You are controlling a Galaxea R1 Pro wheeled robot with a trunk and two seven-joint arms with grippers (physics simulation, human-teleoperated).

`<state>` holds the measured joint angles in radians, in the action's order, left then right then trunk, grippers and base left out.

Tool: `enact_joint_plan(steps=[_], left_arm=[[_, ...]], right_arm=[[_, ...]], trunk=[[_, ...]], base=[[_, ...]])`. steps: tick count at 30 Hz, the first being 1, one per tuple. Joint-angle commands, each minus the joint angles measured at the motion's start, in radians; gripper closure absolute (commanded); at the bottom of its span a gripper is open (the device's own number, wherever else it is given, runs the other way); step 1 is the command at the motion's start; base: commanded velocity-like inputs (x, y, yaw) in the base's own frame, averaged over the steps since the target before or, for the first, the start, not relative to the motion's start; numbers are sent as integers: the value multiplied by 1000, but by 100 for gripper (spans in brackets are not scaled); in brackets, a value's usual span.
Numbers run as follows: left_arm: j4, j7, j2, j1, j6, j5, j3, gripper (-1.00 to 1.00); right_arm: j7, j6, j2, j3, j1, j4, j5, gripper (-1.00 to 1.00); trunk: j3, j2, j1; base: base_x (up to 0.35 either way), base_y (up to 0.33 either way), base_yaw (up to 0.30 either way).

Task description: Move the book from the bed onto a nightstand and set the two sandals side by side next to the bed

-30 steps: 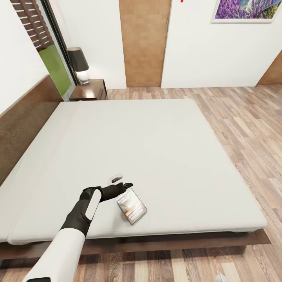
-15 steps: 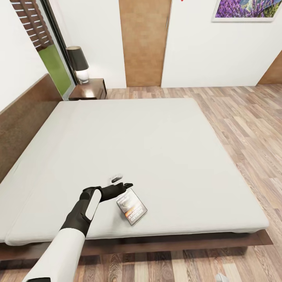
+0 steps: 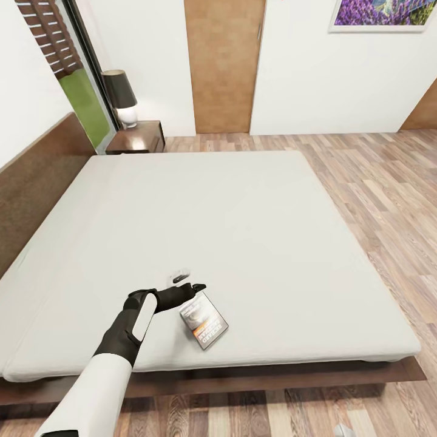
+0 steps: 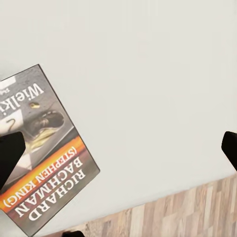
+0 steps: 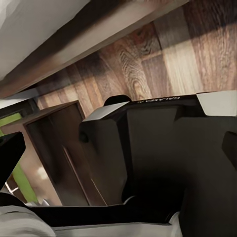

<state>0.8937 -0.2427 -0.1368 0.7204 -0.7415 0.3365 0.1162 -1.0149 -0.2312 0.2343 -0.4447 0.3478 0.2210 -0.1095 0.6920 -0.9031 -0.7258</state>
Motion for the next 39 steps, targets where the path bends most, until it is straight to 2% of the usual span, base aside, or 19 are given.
enact_joint_plan(steps=[1, 39], left_arm=[[1, -4, -1, 1, -7, -1, 5, -100], [1, -4, -1, 1, -7, -1, 5, -100]], right_arm=[[-5, -7, -1, -9, 0, -2, -10, -100], [-5, -6, -2, -8, 0, -5, -10, -100]], trunk=[[4, -8, -4], [123, -274, -150]], base=[[0, 0, 0], [0, 0, 0]])
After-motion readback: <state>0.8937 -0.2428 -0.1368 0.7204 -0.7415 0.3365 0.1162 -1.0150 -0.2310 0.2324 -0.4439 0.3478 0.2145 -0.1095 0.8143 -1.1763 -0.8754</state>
